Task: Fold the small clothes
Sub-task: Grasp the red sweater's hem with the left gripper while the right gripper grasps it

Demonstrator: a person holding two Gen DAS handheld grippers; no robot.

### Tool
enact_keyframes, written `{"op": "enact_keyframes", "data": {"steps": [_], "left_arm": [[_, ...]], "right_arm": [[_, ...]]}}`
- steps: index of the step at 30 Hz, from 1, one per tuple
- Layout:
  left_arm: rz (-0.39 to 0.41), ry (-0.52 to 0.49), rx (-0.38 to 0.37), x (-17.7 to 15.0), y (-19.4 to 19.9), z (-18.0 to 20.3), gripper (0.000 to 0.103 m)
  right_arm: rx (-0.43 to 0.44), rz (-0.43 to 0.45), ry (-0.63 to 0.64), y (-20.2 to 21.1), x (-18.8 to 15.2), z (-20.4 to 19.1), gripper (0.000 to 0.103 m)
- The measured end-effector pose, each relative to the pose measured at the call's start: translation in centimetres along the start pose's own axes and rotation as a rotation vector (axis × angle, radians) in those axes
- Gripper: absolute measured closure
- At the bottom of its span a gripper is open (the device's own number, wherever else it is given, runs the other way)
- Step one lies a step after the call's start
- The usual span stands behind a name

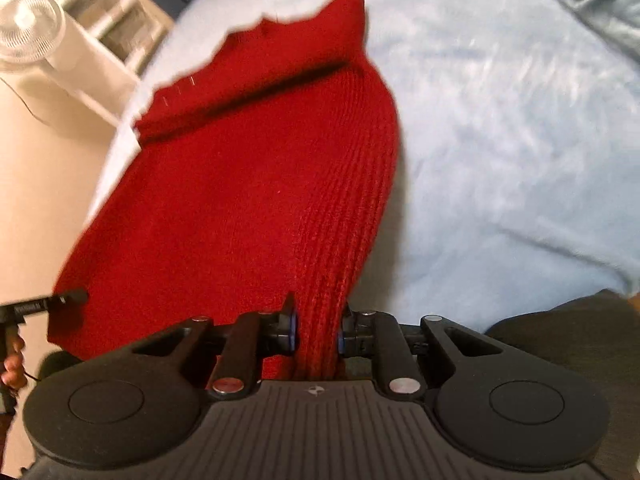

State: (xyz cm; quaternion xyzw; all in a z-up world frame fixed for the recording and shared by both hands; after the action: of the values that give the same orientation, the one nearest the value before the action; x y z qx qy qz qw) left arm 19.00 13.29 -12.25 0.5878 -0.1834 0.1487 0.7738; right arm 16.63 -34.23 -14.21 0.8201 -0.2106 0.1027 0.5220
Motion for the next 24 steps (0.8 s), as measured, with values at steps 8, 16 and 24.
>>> {"op": "enact_keyframes", "data": {"steps": [8, 16, 24], "left_arm": [[0.003, -0.043, -0.040, -5.7, 3.9, 3.7, 0.083], [-0.001, 0.021, -0.049, -8.9, 5.5, 3.3, 0.083], [-0.043, 0.048, -0.023, -7.5, 4.7, 3.1, 0.083]], "right_arm": [[0.048, 0.056, -0.033, 6.4, -3.7, 1.5, 0.086], [0.081, 0.042, -0.086, 7.8, -6.6, 2.2, 0.086], [0.124, -0.001, -0.099, 6.7, -5.6, 2.3, 0.086]]}}
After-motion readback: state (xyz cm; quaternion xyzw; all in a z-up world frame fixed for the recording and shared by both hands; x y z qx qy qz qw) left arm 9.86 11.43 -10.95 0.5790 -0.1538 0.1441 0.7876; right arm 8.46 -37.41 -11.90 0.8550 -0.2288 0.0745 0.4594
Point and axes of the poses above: each gripper's, at about its wrist camera, not at the fingertips, and y roughly against the way its jaws point, z to its right, x to its top, the point moved 3 cm from there along -y, roughly the way its jaws point
